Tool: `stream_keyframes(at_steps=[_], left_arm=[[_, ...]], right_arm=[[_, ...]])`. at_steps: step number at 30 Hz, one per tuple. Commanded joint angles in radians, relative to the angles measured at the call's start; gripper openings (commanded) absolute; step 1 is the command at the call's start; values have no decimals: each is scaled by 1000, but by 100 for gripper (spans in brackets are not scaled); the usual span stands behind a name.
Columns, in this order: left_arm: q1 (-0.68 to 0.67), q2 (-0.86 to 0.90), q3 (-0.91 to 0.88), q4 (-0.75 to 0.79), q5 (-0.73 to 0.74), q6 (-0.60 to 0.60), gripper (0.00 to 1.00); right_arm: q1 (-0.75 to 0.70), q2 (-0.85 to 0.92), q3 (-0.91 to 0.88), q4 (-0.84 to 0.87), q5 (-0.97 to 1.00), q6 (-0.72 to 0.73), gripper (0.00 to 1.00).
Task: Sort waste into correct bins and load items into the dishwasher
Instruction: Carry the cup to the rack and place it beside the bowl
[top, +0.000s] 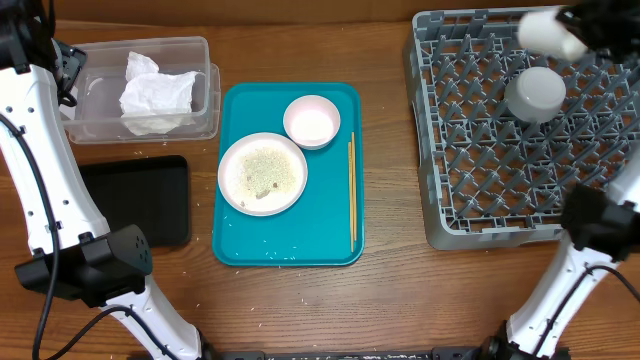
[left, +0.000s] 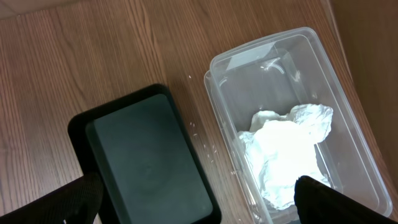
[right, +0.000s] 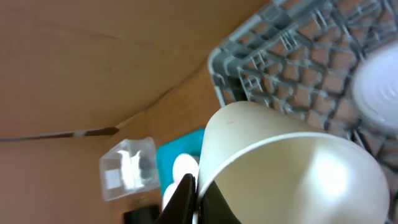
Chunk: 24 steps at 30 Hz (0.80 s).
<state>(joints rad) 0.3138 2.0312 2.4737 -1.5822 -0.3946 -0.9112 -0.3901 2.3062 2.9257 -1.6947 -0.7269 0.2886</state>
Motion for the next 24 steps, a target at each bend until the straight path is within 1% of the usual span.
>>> stream_keyframes(at_steps=[1, 4, 6, 10, 13, 15, 21, 24], left_arm=[[-6, 9, -1, 1, -19, -9, 100], [-6, 9, -1, 1, -19, -9, 100], [-6, 9, -1, 1, -19, -10, 100], [-6, 9, -1, 1, -19, -9, 100], [-6, 9, -1, 1, -19, -9, 100], [-6, 9, -1, 1, -19, -9, 100], [-6, 9, -1, 1, -19, -9, 100], [-6, 9, -1, 1, -19, -10, 100]], right_arm=[[-42, -21, -216, 0, -261, -127, 4], [-55, -21, -404, 0, -445, -229, 4], [-57, -21, -517, 0, -517, -285, 4], [-59, -21, -723, 0, -555, -408, 4], [-76, -21, -855, 6, -631, -528, 4], [-92, -21, -906, 37, -673, -559, 4], [-129, -18, -1020, 148, -684, -547, 4], [-132, -17, -1067, 203, -728, -546, 4]])
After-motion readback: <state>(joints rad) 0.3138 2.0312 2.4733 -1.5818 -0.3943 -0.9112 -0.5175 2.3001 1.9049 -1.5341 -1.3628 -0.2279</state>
